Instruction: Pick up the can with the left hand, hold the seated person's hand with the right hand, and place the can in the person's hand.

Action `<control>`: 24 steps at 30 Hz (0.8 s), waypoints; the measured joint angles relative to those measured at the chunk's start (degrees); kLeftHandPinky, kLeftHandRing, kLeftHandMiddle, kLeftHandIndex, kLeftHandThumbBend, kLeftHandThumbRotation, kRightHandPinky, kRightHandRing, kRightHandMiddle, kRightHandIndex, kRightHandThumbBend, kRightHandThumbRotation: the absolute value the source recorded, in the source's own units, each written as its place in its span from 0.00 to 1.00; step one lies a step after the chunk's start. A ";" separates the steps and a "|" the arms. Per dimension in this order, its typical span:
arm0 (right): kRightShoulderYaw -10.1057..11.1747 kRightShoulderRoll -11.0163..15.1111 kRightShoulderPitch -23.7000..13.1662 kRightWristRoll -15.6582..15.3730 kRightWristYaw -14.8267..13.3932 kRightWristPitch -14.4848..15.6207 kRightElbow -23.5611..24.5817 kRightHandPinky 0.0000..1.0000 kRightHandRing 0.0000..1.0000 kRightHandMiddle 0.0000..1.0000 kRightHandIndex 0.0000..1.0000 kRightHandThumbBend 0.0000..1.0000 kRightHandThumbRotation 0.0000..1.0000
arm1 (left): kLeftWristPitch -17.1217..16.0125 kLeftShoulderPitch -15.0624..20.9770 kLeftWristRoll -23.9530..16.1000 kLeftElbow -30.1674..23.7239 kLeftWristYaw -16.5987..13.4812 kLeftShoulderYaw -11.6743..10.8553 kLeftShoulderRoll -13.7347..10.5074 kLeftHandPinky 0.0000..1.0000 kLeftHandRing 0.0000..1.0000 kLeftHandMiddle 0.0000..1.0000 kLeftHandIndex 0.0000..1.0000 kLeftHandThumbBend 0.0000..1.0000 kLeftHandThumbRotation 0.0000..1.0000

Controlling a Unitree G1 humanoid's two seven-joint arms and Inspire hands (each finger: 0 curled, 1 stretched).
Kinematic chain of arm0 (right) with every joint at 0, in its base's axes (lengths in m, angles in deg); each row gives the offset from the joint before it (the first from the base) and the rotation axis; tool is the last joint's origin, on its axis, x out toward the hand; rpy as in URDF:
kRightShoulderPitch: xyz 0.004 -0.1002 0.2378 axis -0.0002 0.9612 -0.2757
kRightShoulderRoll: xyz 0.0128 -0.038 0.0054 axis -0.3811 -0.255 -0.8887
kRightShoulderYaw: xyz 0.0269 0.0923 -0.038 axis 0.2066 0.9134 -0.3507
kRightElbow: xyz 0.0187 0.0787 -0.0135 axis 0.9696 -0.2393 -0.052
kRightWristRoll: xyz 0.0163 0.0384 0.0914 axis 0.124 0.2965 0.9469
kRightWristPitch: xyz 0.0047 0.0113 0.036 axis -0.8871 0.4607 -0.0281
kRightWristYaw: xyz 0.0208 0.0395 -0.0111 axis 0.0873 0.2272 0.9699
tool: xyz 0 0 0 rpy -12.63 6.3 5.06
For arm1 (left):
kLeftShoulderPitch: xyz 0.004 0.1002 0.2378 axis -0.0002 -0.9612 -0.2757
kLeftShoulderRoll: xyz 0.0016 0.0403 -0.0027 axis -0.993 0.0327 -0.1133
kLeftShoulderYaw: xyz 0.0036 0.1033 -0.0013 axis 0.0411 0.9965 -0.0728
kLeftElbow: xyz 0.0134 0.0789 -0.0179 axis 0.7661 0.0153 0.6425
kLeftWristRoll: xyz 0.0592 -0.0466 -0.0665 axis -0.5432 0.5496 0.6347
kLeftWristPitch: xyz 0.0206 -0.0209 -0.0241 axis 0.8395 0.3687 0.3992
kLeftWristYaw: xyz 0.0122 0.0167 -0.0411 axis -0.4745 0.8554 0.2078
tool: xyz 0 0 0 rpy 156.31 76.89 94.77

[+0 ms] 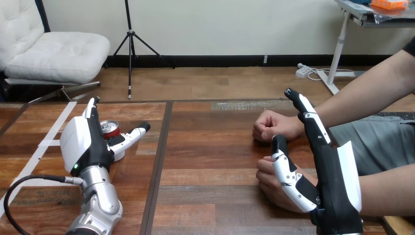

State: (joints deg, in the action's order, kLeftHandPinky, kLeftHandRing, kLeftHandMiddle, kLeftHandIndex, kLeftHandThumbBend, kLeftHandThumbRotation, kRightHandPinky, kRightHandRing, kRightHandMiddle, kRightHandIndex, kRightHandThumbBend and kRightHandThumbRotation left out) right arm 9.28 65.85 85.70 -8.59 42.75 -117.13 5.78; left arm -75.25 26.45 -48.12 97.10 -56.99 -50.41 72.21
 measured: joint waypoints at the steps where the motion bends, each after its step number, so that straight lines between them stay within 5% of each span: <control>1: 0.01 0.00 0.01 0.03 0.05 0.00 0.00 0.95 0.96 0.95 0.91 0.12 0.44 | 0.00 0.02 0.00 0.04 0.00 0.00 0.00 0.75 0.85 0.90 0.91 0.92 0.47; 19: 0.25 0.04 1.06 0.45 1.21 0.00 0.07 0.97 0.96 0.95 0.91 0.13 0.44 | 0.18 0.21 0.00 1.28 -0.29 0.03 0.00 0.69 0.79 0.83 0.85 0.88 0.41; 24: 0.30 0.04 1.16 0.46 1.29 0.01 0.07 0.97 0.97 0.95 0.91 0.13 0.45 | 0.19 0.21 0.00 1.39 -0.89 0.04 0.00 0.65 0.74 0.78 0.80 0.82 0.30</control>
State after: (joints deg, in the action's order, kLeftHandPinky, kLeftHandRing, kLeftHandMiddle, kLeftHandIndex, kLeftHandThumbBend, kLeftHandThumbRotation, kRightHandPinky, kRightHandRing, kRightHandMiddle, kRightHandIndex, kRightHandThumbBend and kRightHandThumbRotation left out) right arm 9.58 65.89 86.86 -8.14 44.03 -117.12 5.85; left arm -75.06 26.66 -48.12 98.49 -57.88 -50.36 72.21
